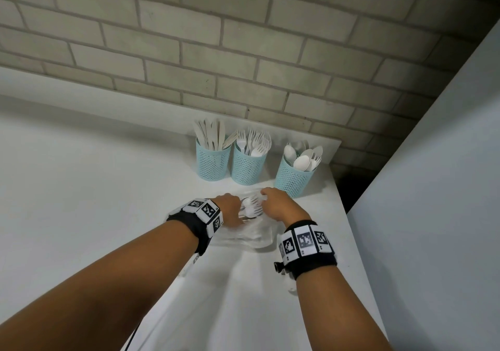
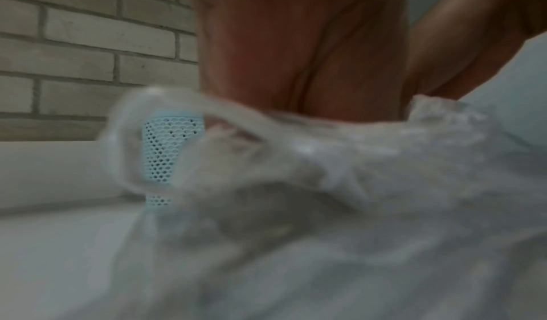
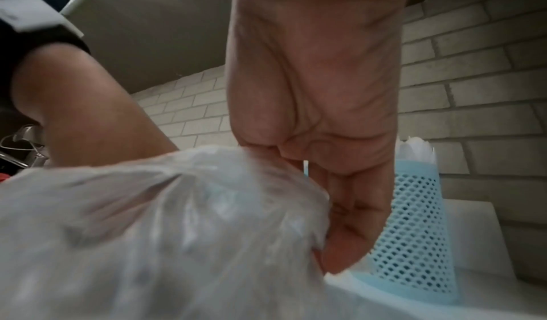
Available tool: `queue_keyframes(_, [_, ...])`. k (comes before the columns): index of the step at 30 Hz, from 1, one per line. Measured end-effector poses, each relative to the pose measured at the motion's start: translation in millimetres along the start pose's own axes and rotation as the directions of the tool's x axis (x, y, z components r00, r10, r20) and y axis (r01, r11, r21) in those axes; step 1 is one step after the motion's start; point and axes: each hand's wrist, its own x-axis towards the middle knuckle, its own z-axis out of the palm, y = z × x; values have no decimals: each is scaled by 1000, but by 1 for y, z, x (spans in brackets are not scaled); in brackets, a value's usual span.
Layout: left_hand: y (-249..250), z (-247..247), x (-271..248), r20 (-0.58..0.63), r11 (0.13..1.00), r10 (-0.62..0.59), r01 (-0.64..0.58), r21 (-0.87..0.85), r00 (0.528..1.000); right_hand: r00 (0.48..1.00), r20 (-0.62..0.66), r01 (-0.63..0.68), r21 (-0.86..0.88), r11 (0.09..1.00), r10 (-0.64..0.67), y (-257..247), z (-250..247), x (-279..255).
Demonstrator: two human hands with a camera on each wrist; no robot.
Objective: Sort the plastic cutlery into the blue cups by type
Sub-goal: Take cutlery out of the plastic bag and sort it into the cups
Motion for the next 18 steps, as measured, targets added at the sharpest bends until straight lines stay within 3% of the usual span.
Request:
queue_keyframes(7, [5,-2,0,14,998,-20,21,-56,1000,994,-104,-30,100,994,40,2,14,1])
queue_keyframes(18, [-3,-1,3,-106,996,-26,16,-91,994,947,-311,42,362,931,79,-2,22,1])
